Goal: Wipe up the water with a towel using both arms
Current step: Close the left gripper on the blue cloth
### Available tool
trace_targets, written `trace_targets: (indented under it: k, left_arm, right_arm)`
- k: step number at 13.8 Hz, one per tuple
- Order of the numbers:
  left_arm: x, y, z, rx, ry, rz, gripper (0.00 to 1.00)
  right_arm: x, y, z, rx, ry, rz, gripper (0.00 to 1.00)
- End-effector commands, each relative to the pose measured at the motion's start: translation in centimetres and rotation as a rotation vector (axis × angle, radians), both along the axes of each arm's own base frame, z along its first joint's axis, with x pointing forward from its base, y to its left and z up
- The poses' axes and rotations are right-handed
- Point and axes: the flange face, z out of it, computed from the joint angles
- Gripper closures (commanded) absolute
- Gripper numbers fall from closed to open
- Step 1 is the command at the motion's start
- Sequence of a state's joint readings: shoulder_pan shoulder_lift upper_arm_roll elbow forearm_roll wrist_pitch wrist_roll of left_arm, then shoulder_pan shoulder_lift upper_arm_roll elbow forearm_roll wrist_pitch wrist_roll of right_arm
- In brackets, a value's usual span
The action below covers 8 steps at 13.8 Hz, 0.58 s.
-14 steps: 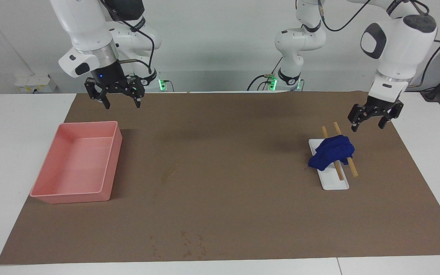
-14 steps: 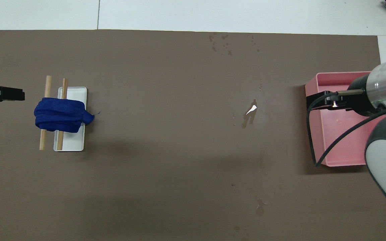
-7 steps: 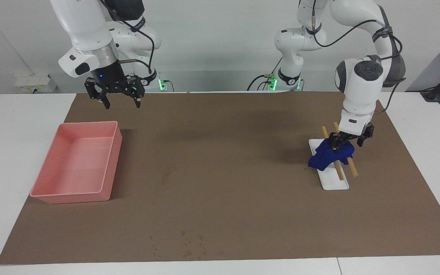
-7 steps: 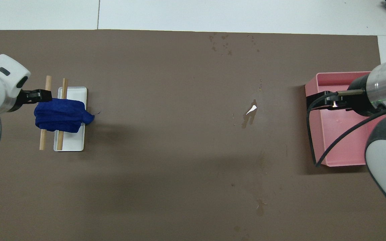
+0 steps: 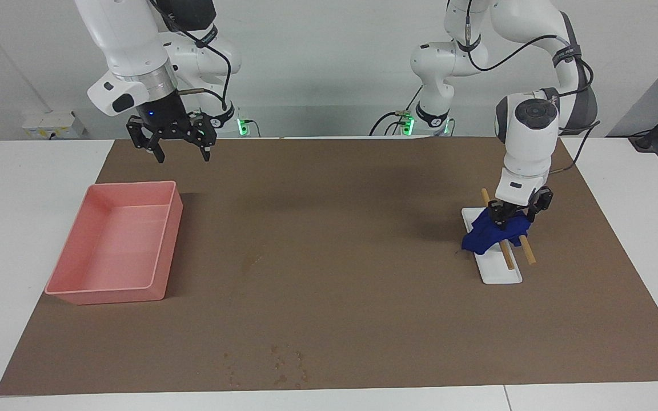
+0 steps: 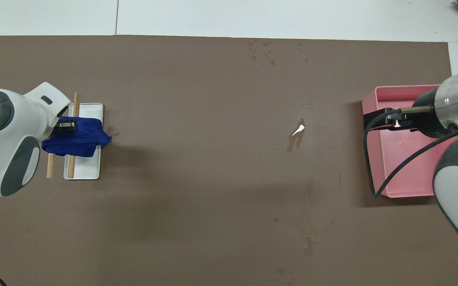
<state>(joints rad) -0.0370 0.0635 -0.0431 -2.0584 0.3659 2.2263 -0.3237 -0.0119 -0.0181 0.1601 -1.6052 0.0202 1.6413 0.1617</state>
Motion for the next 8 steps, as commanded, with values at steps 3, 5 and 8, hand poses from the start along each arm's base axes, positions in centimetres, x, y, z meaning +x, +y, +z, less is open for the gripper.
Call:
trace_targets:
  k: [3, 5, 8]
  left_arm:
    - [-0.56, 0.34, -0.03, 0.022, -0.009, -0.004, 0.92]
    - [-0.48, 0.35, 0.16, 0.026, -0.01, -0.006, 1.0]
    - [-0.29, 0.31, 0.56, 0.031, -0.006, -0.022, 1.0]
  right_arm:
    - [-0.89, -0.03, 0.04, 0.012, 0.013, 0.027, 0.0]
    - [-0.92, 0.13, -0.04, 0.008, 0.011, 0.129, 0.0]
    - [-0.74, -0.1, 0.16, -0.005, -0.013, 0.392, 0.0]
